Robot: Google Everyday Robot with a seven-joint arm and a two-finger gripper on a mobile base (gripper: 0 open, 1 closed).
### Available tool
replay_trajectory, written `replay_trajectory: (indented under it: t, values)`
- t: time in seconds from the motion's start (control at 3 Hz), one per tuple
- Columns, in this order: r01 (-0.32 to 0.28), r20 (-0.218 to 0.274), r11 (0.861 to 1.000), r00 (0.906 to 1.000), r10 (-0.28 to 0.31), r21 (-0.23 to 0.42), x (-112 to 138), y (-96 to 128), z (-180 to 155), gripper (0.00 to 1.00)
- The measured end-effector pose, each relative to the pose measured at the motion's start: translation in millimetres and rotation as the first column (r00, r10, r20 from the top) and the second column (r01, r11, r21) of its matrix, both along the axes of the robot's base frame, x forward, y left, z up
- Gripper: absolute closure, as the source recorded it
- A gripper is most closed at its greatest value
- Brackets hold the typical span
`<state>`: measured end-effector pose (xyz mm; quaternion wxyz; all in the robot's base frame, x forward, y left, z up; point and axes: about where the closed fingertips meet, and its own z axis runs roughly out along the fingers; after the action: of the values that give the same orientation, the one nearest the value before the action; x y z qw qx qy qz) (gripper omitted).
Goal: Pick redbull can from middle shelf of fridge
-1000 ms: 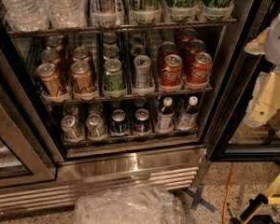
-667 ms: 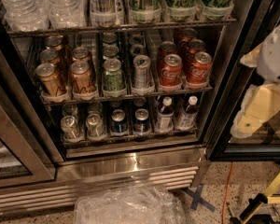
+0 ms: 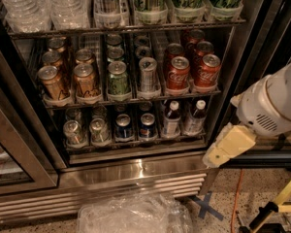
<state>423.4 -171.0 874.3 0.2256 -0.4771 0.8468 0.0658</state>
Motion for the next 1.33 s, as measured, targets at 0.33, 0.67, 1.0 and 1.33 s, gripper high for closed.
replay_trajectory:
  t: [0.33, 0.67, 1.0, 1.33]
  values:
    - [0.121, 0.019, 0.989, 0.9922, -0.123, 0.080, -8, 15, -25, 0.00]
    - [0.242, 0.077, 0.963, 0.9648, -0.251, 0.116, -17, 28, -36, 0.00]
    - [0.255, 0.141, 0.959, 0.9523, -0.271, 0.121, 6, 33, -33, 0.00]
    - [0.250, 0.151, 0.961, 0.9521, -0.266, 0.120, 9, 34, -29, 0.00]
